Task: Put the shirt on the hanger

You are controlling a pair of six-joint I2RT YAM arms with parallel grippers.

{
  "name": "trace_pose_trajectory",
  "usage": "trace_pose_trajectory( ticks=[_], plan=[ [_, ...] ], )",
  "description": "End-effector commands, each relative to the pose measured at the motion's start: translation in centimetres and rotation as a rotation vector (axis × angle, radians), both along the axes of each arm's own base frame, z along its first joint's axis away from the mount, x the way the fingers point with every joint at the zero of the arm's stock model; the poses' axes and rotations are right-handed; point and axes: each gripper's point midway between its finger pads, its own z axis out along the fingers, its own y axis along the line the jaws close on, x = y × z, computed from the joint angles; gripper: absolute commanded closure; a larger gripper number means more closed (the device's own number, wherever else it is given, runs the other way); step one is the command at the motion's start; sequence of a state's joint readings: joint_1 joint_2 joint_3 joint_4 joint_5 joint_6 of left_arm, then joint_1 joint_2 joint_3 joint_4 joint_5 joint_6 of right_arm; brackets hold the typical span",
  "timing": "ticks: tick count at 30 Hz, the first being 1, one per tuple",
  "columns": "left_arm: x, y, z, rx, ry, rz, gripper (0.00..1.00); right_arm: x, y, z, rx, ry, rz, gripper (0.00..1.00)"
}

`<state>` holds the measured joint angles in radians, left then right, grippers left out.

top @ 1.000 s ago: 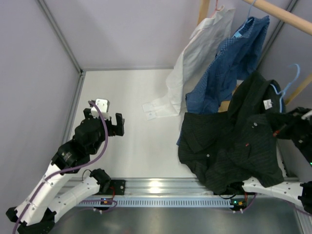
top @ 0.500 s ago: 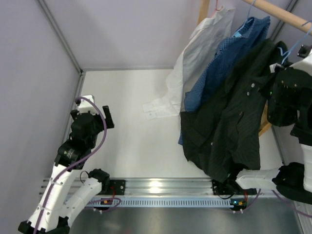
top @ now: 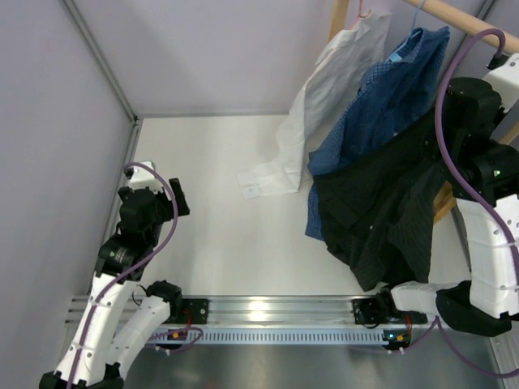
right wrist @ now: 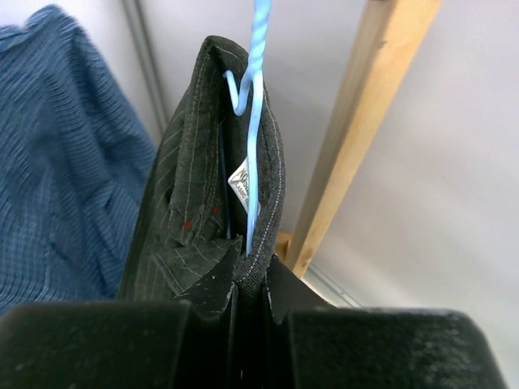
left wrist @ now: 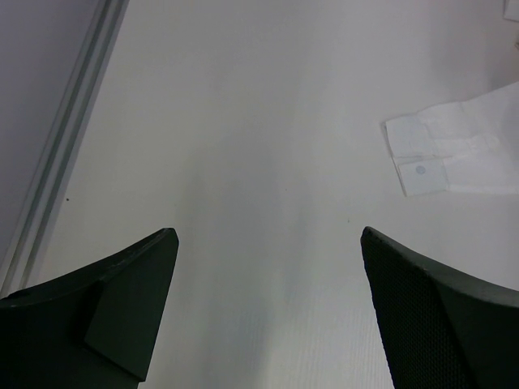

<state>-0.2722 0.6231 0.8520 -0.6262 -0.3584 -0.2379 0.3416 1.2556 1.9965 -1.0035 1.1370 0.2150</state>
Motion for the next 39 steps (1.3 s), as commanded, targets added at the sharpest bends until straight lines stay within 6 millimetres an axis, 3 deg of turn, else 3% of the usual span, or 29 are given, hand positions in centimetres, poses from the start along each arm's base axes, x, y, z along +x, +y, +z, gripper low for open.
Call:
trace_pose_trajectory(
  ticks=[1,10,20,24,26,29,35,38,39],
  plan=[
    [0.6,-0.8,1.0,-0.040,-0.057,-0.033,0.02,-1.6,-2.7,2.9,0.029,-0.160,-0.085,1.00],
    [0.7,-1.1,0.8,-0.047,-0.049,-0.041,0.02,1.6,-4.5,-0.3,0.025,-0.043,-0.067,1.00],
    [0.8,-1.1,0.6,-0.053,-0.042,-0.040,0.02,4.2,-3.1,-2.5,0.029,-0.019,-0.027,1.00],
    [0.8,-1.0,0.4,-0.050,-0.038,-0.037,0.02,3.8,-3.1,-3.2,0.016,-0.005,-0.077,0.98],
    [0.9,-0.9,0.4,-0.051,-0.037,-0.034,0.02,3.1,-2.9,-2.8,0.032,-0.052,-0.066,0.76],
    [1.0,-0.7,0.3,-0.048,-0.032,-0.020,0.02,2.6,-2.0,-2.6,0.053,-0.077,0.025,0.01],
    [0.6,1.8,1.2,-0.042,-0.069,0.121,0.02,-1.7,0.2,-1.8,0.094,-0.108,0.243,0.00],
    [-0.2,2.6,2.0,-0.039,-0.090,0.162,0.02,-4.9,2.5,-2.5,0.117,-0.117,0.432,0.00],
    [-0.4,2.8,2.2,-0.044,-0.095,0.169,0.02,-5.3,3.1,-4.0,0.118,-0.084,0.477,0.01]
  ],
)
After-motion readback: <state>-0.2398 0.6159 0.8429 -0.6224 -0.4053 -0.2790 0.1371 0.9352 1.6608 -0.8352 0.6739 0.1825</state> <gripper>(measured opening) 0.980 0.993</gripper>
